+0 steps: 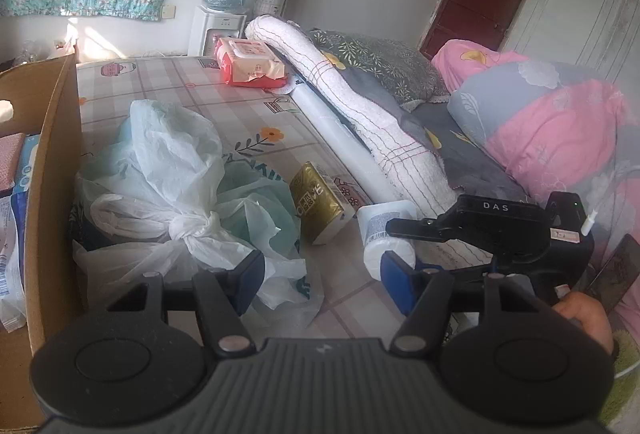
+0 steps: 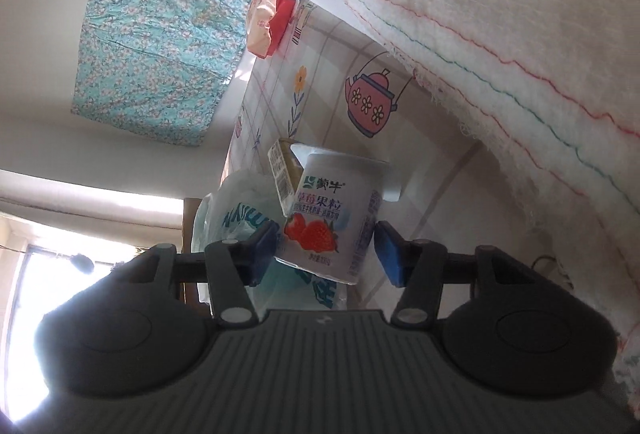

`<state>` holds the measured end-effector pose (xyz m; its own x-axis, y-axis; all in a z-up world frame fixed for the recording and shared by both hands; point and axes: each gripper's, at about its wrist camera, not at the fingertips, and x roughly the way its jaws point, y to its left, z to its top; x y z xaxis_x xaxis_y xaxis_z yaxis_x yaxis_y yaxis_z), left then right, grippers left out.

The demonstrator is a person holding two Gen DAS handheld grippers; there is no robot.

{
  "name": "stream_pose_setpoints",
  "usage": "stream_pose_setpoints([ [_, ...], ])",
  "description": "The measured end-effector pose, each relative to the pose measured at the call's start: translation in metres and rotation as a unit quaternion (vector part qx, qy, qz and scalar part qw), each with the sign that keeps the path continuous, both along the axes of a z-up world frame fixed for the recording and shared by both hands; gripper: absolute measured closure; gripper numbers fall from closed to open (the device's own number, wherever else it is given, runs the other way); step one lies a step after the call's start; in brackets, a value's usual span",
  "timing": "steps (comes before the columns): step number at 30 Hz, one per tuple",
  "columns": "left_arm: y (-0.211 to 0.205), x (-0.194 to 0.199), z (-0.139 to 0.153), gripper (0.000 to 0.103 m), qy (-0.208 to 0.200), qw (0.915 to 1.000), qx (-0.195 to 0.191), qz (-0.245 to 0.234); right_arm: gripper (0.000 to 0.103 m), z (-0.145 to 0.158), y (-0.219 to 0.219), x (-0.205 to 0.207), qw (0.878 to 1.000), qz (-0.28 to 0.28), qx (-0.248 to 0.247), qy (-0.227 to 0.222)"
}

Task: Organize soft objects
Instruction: 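Close the right gripper on the white yogurt cup, then lift the yogurt cup with the right gripper and turn it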

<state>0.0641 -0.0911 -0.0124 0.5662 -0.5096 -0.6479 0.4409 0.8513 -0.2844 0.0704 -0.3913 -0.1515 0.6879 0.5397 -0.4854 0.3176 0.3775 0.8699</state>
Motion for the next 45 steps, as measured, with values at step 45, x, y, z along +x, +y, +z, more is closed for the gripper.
stream_pose_setpoints([
  [45,-0.023,-0.003,-0.017,0.038,0.021,0.9979,0.043,-0.043,0.049,0.045,0.047,-0.021,0.929,0.129,-0.318,-0.142],
])
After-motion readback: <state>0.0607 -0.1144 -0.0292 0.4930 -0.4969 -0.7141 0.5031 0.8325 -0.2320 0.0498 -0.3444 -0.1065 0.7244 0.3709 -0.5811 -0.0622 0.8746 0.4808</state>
